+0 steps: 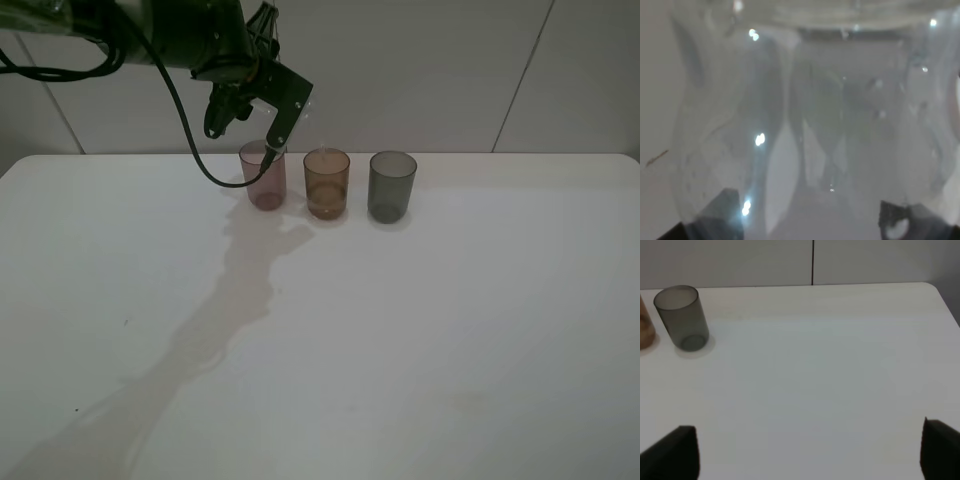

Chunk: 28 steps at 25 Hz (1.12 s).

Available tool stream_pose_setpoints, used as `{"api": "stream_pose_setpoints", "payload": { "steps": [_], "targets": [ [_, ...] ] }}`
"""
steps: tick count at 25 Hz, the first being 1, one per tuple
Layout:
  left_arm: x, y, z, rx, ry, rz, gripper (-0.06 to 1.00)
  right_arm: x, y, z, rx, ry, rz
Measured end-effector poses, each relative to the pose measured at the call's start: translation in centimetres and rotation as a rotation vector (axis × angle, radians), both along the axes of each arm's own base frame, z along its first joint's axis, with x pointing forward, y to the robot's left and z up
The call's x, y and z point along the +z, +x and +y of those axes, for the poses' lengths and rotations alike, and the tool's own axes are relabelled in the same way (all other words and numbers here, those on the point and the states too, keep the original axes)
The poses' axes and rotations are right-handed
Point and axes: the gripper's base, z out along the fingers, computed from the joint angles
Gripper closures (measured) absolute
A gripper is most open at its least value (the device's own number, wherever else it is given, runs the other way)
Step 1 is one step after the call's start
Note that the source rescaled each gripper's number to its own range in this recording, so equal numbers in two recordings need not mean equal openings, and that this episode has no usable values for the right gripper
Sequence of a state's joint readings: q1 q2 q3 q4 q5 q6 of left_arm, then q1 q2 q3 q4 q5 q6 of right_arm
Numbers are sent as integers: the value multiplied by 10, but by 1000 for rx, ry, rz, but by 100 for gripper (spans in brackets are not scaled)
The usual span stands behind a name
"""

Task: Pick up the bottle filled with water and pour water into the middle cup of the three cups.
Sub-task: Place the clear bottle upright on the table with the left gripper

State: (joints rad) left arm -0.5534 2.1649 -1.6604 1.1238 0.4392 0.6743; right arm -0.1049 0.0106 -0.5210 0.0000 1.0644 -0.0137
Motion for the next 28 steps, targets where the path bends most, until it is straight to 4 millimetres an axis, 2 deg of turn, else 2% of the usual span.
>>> {"api": "stream_pose_setpoints", "payload": {
  "steps": [14, 19, 28],
  "targets": [
    [3, 1, -2, -50, 69, -46, 93, 0, 0, 0, 0, 0, 0],
    [4, -4, -13, -93, 75, -58, 93, 0, 0, 0, 0, 0, 0],
    [5, -7, -19, -113, 105, -73, 93, 0, 0, 0, 0, 0, 0]
  ]
}}
